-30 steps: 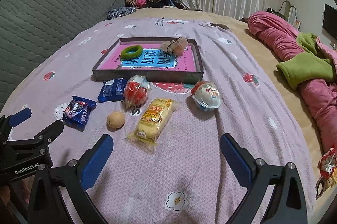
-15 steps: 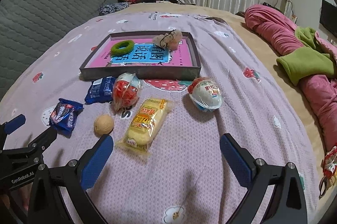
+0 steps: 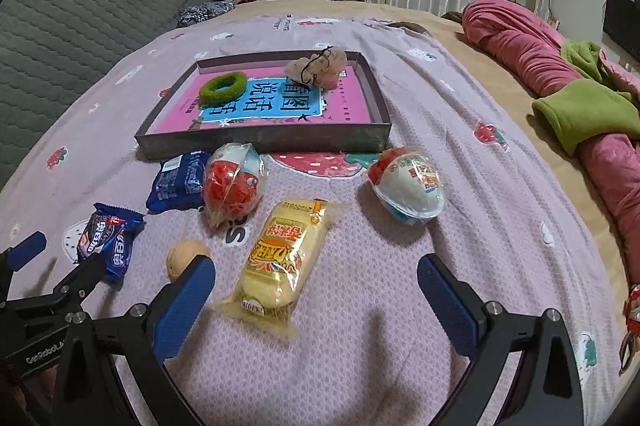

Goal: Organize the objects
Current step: 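Grasp the blue cookie pack with the left tool while the right tool grasps the yellow bread bag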

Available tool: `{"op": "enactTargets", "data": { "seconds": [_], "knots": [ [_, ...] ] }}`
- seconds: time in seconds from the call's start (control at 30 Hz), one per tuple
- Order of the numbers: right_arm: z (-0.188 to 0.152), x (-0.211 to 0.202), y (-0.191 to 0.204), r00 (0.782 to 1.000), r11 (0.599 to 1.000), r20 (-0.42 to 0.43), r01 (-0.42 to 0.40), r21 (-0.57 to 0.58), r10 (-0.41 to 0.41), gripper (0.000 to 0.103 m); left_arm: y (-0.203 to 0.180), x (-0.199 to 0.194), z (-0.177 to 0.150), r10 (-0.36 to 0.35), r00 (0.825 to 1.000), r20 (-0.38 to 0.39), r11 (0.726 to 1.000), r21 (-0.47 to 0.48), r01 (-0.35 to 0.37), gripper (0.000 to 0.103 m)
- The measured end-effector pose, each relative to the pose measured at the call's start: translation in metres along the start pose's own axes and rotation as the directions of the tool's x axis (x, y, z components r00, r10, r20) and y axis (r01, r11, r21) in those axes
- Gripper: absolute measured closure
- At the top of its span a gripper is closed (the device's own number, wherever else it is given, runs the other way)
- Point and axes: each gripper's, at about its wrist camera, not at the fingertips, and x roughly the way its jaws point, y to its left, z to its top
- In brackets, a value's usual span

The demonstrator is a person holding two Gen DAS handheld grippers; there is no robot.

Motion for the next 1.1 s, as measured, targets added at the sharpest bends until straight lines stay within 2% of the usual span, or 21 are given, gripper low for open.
{"op": "enactTargets", "data": {
  "seconds": [0.7, 1.1],
  "knots": [
    [0.006, 0.028, -0.002, 0.999, 0.999, -0.019, 0.044, 0.024, -0.043, 0.002, 0.006, 0.028, 0.006, 0.002, 1.0, -0.023, 1.0, -0.012, -0.002, 0.0],
    [0.002, 0.045, 0.004, 0.998, 0.999, -0.047, 0.032, 0.016, -0.032, 0.022, 0.009, 0.038, 0.005, -0.016, 0.999, -0.036, 0.999, -0.034, 0.015, 0.0]
  ]
}}
